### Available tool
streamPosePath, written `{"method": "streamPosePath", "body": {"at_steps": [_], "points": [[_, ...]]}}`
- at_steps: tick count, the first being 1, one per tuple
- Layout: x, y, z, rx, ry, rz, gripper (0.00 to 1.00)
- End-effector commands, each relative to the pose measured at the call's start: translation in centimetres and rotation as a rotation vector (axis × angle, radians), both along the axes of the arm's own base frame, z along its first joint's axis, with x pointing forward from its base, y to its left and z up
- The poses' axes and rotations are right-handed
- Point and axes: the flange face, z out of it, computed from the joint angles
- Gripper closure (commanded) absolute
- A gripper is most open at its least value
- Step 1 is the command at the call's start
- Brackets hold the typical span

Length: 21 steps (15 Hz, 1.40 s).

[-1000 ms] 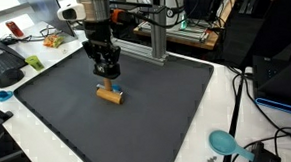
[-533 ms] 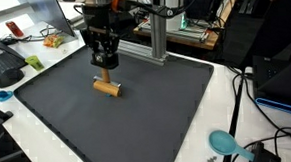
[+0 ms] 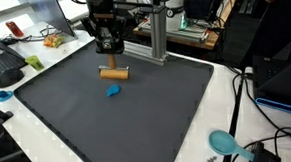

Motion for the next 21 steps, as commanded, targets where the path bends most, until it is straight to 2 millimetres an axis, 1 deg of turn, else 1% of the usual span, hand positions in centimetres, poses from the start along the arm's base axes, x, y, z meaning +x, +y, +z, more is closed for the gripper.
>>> {"method": "streamPosePath", "body": {"at_steps": [1, 2, 4, 7, 8, 9, 13, 16, 18, 21], "points": [[0.2, 1.0, 2.1, -0.083, 0.034, 0.176, 0.78], [-0.1, 0.5, 0.4, -0.040, 0.030, 0.089, 0.53], [0.1, 1.0, 0.9, -0.054, 0.029, 0.137, 0.53], [0.2, 1.1, 1.1, -0.058, 0.030, 0.152, 0.53], [0.4, 1.6, 1.0, -0.051, 0.026, 0.218, 0.78], [0.6, 1.8, 0.9, -0.050, 0.025, 0.267, 0.78], [1.3, 1.4, 0.4, -0.070, 0.021, 0.500, 0.78], [1.8, 0.4, 0.0, -0.079, 0.013, 0.655, 0.78], [2.0, -0.2, -0.6, -0.085, 0.019, 0.734, 0.78], [2.2, -0.5, -2.2, -0.074, 0.033, 0.810, 0.78]]}}
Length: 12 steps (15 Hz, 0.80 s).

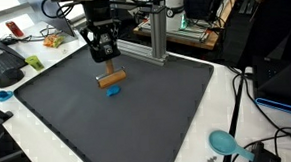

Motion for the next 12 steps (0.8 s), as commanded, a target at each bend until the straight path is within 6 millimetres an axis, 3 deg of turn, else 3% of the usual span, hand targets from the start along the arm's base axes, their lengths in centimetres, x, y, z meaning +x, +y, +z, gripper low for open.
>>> {"method": "streamPosePath", "body": {"at_steps": [1, 6, 12], "points": [[0.9, -0.1, -1.1, 0.034, 0.006, 0.099, 0.78], [1.4, 0.2, -3.8, 0.031, 0.037, 0.114, 0.78], [1.7, -0.3, -4.1, 0.003, 0.036, 0.094, 0.78]]}}
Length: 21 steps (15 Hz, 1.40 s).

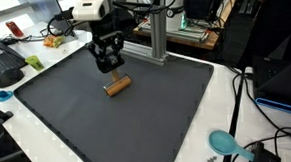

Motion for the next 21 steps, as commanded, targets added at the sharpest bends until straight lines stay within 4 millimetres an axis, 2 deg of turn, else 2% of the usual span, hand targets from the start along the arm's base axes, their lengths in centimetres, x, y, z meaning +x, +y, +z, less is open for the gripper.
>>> {"method": "streamPosePath", "body": {"at_steps": [1, 10, 16, 21], "points": [[0.8, -1.1, -0.3, -0.027, -0.007, -0.013, 0.78], [2.3, -2.0, -2.6, -0.011, 0.058, -0.016, 0.78], [3.4, -2.6, -3.2, -0.022, 0.096, -0.021, 0.78], [3.5, -3.1, -3.7, -0.026, 0.106, -0.028, 0.78]]}}
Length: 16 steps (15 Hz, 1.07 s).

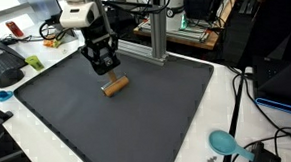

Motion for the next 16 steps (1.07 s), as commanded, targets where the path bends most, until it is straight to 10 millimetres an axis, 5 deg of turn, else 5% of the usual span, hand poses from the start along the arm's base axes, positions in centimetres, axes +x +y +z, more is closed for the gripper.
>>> {"method": "streamPosePath", "body": {"at_steps": [1, 16], "points": [[0.7, -2.2, -3.8, -0.020, 0.031, -0.003, 0.78], [0.5, -3.6, -4.2, -0.029, 0.034, -0.016, 0.78]]}}
